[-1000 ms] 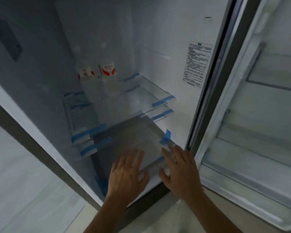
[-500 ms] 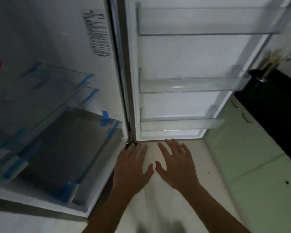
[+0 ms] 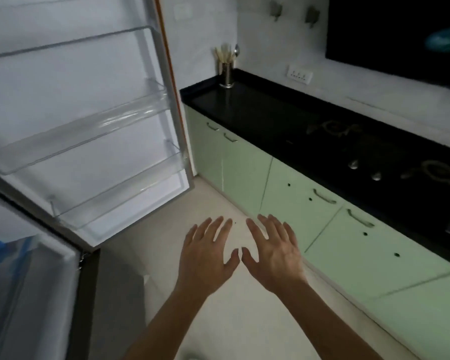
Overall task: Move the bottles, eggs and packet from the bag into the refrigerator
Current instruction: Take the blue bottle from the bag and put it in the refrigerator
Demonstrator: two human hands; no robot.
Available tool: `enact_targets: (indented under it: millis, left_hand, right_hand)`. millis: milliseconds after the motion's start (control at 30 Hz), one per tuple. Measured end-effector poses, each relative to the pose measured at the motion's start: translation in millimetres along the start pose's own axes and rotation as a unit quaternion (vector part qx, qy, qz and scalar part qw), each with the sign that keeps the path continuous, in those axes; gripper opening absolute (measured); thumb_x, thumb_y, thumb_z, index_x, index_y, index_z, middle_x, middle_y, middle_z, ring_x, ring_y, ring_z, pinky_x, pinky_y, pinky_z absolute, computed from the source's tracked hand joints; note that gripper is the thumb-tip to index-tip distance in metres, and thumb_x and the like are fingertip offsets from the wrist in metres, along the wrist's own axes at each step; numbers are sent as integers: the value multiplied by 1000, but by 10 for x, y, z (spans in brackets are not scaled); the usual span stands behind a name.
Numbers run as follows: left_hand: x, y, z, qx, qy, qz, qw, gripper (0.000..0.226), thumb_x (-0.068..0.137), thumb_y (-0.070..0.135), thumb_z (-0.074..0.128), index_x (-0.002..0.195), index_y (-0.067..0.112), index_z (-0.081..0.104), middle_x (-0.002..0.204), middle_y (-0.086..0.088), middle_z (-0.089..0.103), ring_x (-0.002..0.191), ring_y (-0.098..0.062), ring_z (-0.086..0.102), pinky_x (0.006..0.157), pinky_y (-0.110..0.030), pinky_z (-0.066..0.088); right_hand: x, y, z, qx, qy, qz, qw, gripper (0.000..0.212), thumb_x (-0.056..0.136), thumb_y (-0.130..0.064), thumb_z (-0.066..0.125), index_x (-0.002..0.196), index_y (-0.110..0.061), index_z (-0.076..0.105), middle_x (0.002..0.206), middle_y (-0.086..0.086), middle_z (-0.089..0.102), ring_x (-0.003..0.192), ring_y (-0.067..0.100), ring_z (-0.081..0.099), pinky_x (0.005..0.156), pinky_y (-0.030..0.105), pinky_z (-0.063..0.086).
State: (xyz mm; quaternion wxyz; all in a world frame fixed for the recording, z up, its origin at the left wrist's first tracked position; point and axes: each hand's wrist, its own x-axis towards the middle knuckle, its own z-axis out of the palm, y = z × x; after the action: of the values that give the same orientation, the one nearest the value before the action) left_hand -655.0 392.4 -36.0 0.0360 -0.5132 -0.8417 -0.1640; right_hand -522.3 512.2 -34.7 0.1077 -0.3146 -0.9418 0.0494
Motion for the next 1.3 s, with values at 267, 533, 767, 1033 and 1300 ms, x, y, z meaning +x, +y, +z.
enact_targets:
  millis: [267,533,767,1033,1300]
  left_hand:
    - [47,1394,370,11,-69,144,987,65,87,56,43,141,21,51,142,-1,57,131,-24,53,110,-45,43]
    - [-33,2353,634,-7,-118,289,950,63,87,54,41,139,22,51,142,0,56,131,-24,52,108,-44,43]
    - [19,2720,787,-26,-147,406,902,65,87,55,39,142,22,49,145,1,54,134,-23,49,110,-44,42]
    - [-5,2750,899,-65,-169,489,853,66,87,55,41,143,22,49,144,2,55,134,-23,49,110,-44,41]
    - [-102,2856,956,-100,-180,547,811,65,87,54,42,143,22,49,144,0,55,133,-22,49,109,-44,41]
  right_hand:
    - [-1021,1097,-278,-1,19,152,988,64,87,-57,44,139,-22,51,140,10,55,134,32,48,109,54,41]
    - [-1943,1689,-455,-23,46,314,948,64,89,-55,43,142,-21,47,145,10,51,139,32,43,111,53,39]
    - [-2319,1658,-558,-44,70,439,895,65,88,-54,45,143,-21,46,146,10,51,139,32,43,110,53,39]
    - [-2478,1356,-526,-73,62,537,838,68,89,-58,42,147,-23,42,149,9,48,141,31,40,114,52,35]
    - [-2718,1109,-477,-91,70,609,785,68,89,-60,44,146,-23,44,147,10,50,139,31,42,114,52,34]
